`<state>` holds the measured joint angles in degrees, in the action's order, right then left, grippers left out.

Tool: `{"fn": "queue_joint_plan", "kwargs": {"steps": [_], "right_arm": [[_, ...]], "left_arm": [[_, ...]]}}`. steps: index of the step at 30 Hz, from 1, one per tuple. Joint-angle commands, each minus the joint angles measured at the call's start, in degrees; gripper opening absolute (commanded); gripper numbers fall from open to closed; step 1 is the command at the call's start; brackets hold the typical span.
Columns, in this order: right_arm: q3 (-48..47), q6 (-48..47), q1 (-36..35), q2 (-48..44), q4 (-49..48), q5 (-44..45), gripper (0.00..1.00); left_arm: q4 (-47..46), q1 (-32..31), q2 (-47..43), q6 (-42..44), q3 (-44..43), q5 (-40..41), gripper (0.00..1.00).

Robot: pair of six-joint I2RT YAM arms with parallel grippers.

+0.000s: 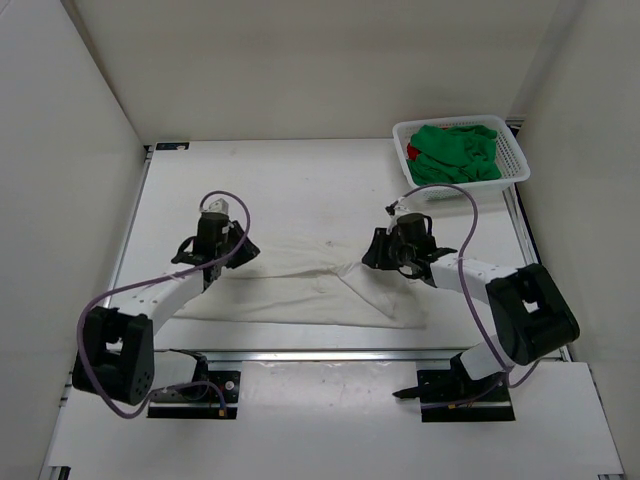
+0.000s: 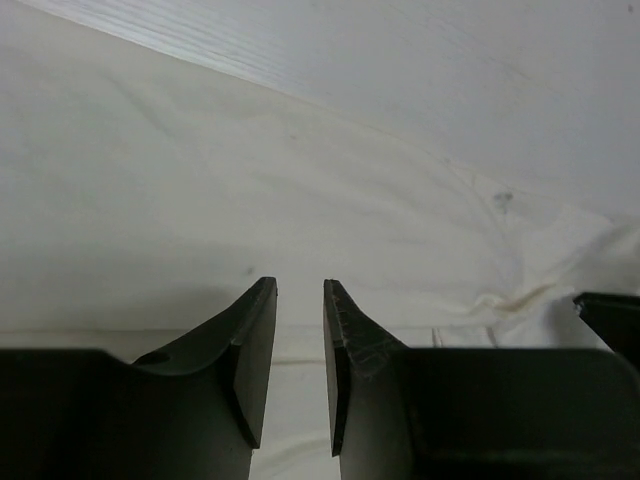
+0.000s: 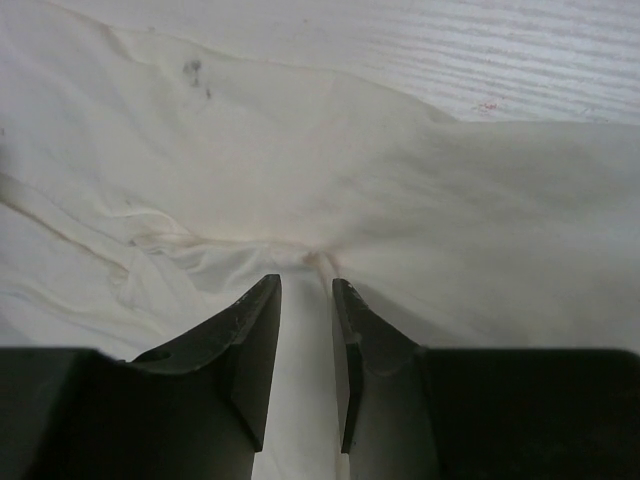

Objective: Fold and stack the t-shirts
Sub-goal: Fold the other side of the tshirt into a rectangle

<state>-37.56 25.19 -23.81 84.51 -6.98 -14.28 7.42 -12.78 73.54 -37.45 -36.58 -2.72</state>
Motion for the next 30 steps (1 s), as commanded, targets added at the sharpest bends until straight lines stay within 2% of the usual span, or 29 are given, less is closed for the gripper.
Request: {"fn": "queue_joint_plan", "kwargs": {"steps": [1,6,11,15,20,22,25,30], "right_arm": [[-0.8,-0.7,0.7,1.5,-5.1,-1.5,0.26],[-1.4,-0.8,1.0,3.6,-6.1,-2.4,0.30],[-1.5,-0.3,1.0,5.2,-7.6,-3.9,0.31],[-1.3,0.2,1.5,7.6,-9.3,-5.5,0.31],[-0.4,1.3,1.0,6.3,-10.9,-7.6,0.18],[0.4,2.2,0.5,4.2,-11.2,-8.0,0.07],[1.5,2.3,-0.6,1.3,-9.5,-8.0,0.00],[4.9,2.8,-3.2,-5.3,-5.2,-6.6,0.00]], "left_arm": [[-0.9,-3.1,-4.5,1.9,1.1,2.6,0.37],[-4.3,-1.6,-6.1,0.3,7.0,-0.5,0.35],[-5.6,-5.1,-6.0,0.0,9.3,1.2,0.36],[-6.7,-4.8,-5.5,-0.5,10.0,0.0,0.35],[-6.6,-4.4,-5.9,-1.1,10.1,-0.2,0.35],[-6.8,-4.5,-5.7,-1.4,10.5,-0.3,0.36],[-6.8,-5.2,-4.6,-1.8,10.0,-0.6,0.36],[-8.4,-5.0,-4.3,-2.1,8.6,-0.7,0.35]]}}
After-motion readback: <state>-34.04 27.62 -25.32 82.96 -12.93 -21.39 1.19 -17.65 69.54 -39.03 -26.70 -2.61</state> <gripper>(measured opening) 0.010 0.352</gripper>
